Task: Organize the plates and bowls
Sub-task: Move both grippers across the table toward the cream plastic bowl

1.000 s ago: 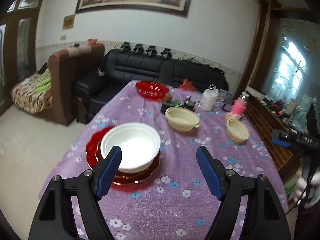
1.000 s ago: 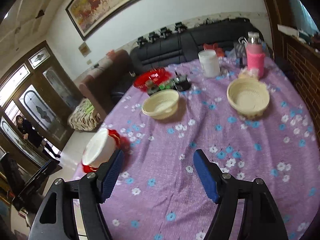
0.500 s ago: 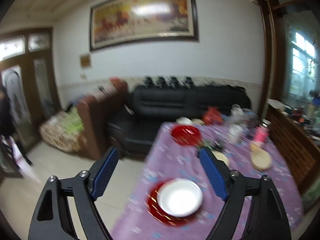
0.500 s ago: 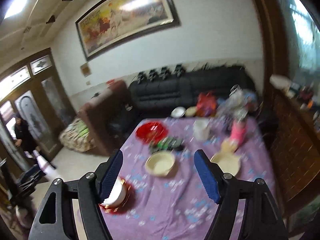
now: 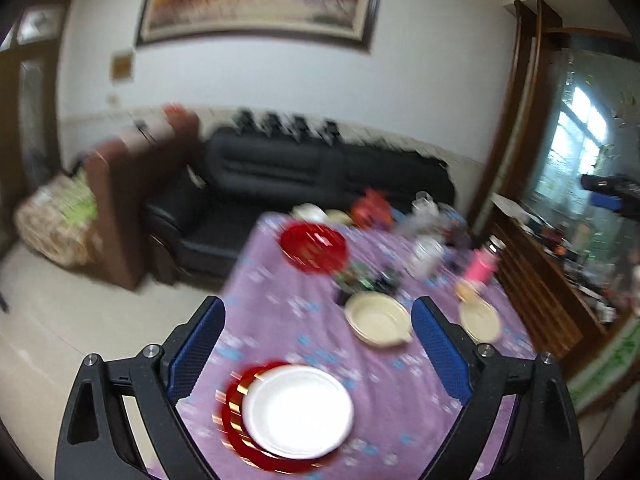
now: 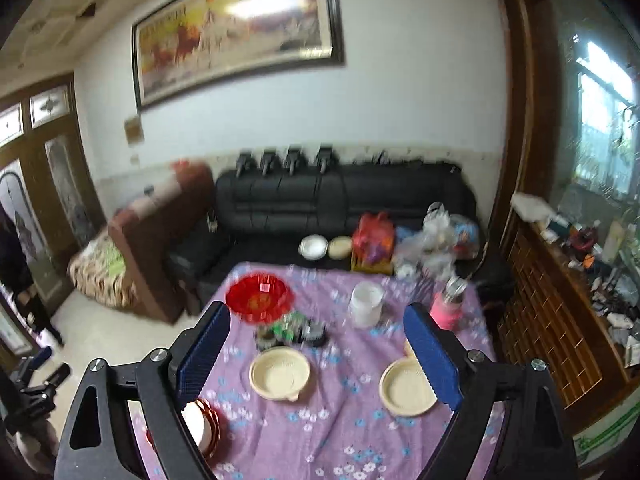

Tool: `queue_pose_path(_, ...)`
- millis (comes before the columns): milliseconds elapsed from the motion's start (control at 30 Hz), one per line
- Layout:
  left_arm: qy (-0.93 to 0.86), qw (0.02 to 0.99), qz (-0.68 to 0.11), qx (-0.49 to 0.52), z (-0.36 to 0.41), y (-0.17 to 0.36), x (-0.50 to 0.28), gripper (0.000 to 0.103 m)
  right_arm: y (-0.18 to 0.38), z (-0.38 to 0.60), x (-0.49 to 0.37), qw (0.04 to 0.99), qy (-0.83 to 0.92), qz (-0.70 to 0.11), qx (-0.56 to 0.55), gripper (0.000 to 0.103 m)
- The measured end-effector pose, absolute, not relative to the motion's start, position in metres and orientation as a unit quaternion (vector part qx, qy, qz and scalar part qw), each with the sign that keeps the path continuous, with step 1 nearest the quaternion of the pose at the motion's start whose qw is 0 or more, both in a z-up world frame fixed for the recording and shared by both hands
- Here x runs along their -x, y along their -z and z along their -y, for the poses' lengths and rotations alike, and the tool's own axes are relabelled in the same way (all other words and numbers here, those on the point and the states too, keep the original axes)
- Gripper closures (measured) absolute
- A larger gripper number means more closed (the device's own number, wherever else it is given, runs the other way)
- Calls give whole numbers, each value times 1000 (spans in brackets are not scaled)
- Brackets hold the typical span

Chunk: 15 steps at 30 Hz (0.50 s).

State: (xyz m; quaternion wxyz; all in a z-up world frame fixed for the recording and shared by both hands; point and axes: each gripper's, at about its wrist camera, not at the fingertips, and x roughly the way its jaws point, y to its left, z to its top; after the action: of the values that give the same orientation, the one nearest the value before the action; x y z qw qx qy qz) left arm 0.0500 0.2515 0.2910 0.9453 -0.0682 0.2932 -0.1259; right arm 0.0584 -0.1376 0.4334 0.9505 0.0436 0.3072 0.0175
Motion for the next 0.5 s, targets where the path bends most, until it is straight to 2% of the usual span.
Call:
queue_pose_path(267,152,903,-381,130,-231,-207,-84,9,-289,169,-115,907,-32,-411,-87,12)
queue_pose_path(500,161,879,-422,153,-194,-171,-106,9,-171,198,-134,858,-76,-469,-194,12)
